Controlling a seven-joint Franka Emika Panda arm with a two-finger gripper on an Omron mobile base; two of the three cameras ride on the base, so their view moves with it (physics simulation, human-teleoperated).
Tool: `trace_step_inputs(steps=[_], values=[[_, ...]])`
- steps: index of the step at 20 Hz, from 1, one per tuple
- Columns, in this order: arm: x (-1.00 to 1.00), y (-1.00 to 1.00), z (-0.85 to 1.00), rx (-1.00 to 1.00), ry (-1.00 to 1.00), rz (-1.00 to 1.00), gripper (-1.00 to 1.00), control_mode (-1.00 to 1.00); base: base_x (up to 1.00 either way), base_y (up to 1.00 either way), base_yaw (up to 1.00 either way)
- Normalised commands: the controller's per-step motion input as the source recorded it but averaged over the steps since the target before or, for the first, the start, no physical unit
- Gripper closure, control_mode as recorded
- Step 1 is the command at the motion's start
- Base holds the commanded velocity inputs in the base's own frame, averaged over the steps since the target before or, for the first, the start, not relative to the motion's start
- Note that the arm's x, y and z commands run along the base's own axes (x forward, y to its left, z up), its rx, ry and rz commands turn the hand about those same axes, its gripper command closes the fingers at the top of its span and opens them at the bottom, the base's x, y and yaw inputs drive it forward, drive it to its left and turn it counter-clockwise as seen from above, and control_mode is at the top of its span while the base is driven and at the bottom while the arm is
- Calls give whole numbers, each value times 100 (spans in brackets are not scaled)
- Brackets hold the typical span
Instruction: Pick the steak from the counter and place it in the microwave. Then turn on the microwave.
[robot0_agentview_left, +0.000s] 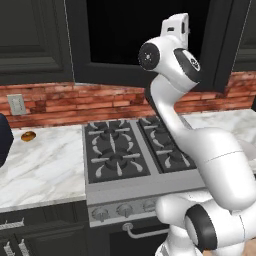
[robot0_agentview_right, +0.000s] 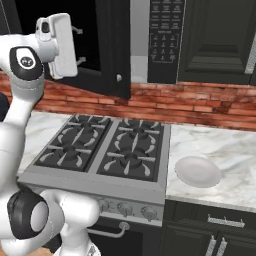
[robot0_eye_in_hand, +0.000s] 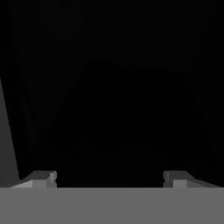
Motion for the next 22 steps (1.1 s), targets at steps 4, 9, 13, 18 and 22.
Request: trace_step_inputs(steps=[4,9,13,18,22], values=[[32,-24,1,5,3,17,-100,-100,0,0,0],[36,-20,0,9,5,19,-100,-100,0,0,0],[38,-20,0,9,7,20,-100,-100,0,0,0],[38,-18,0,10,7,20,-100,-100,0,0,0],[38,-16,0,10,7,20,-100,-100,0,0,0]])
